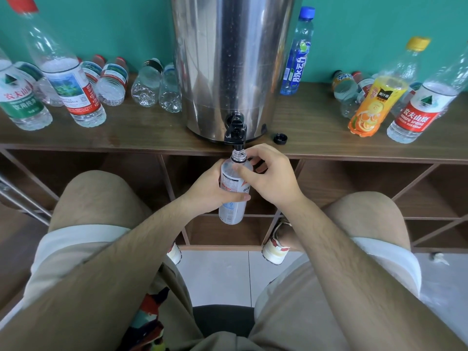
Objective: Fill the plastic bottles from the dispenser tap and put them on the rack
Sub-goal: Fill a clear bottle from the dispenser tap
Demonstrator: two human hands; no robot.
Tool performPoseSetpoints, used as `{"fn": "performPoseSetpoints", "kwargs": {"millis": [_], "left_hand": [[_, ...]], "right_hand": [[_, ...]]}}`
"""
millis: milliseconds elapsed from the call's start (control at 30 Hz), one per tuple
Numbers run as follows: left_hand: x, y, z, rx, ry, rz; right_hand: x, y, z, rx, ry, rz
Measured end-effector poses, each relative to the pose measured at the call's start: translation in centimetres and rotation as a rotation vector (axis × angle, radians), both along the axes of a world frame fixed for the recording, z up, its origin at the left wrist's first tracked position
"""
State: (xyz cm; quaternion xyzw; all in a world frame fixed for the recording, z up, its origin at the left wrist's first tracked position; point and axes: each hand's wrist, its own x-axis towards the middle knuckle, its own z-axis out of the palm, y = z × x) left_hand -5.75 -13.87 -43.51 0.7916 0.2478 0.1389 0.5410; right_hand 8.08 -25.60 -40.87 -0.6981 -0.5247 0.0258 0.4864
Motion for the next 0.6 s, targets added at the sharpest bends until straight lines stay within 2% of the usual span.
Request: {"fn": "performPoseSetpoints", "kwargs": {"millis": [600], "left_hand": [[0.27,-0.28,-0.54,-0.03,0.017,0.023]], "right_hand": [[-0.09,0.19,-0.05,-0.023,0.009,0.003]]}}
